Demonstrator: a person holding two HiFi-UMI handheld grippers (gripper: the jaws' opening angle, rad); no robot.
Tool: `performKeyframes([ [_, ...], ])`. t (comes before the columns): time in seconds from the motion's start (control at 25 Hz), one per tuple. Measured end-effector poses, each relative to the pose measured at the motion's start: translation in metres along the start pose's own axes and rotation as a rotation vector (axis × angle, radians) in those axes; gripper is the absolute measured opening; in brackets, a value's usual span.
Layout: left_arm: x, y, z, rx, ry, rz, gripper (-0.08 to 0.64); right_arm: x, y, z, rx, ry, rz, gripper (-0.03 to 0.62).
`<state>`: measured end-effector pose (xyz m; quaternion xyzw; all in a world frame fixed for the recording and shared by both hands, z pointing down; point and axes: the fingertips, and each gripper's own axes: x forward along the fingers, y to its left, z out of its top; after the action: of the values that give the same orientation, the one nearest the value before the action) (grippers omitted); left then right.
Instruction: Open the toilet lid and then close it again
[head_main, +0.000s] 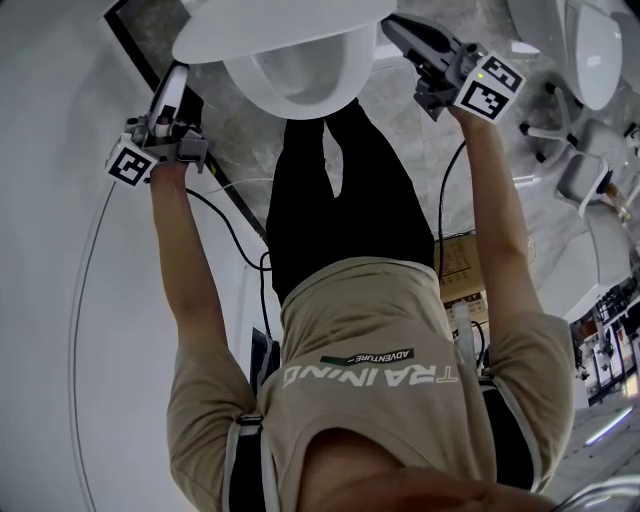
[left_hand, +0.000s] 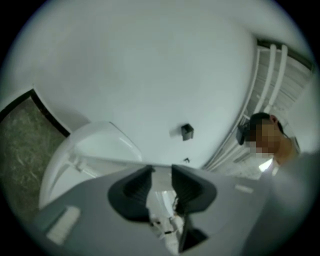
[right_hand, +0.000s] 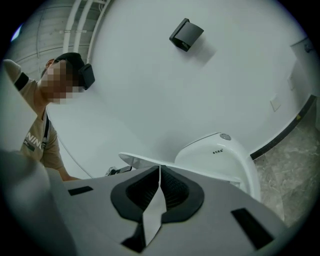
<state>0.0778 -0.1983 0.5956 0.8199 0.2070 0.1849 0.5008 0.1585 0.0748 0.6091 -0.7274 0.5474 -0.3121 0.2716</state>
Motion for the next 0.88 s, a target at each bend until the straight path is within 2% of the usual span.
performKeyframes([
  [0.16,0.035,0.011,0.038,0.038,0.001,0.023,0.106,0.025,-0.018,0.041,-0.038,-0.038,-0.04,0.02],
  [0.24,0.045,0.014,0.045,0.063,0.009,0.042,0.063,0.03,-0.017,0.054,-0.059,-0.055,-0.027,0.02],
  [0.36,0.058,0.017,0.055,0.091,0.007,0.061,0.04,0.036,-0.019,0.068,-0.073,-0.065,-0.024,0.02],
  [0.48,0.06,0.024,0.063,0.095,-0.017,0.08,0.006,0.042,-0.022,0.074,-0.091,-0.062,-0.037,0.017],
  [0.76,0.07,0.027,0.079,0.151,-0.048,0.128,0.006,0.061,-0.025,0.088,-0.141,-0.031,-0.057,0.015],
  [0.88,0.071,0.033,0.083,0.145,-0.063,0.13,0.005,0.07,-0.026,0.088,-0.148,-0.031,-0.057,0.015],
])
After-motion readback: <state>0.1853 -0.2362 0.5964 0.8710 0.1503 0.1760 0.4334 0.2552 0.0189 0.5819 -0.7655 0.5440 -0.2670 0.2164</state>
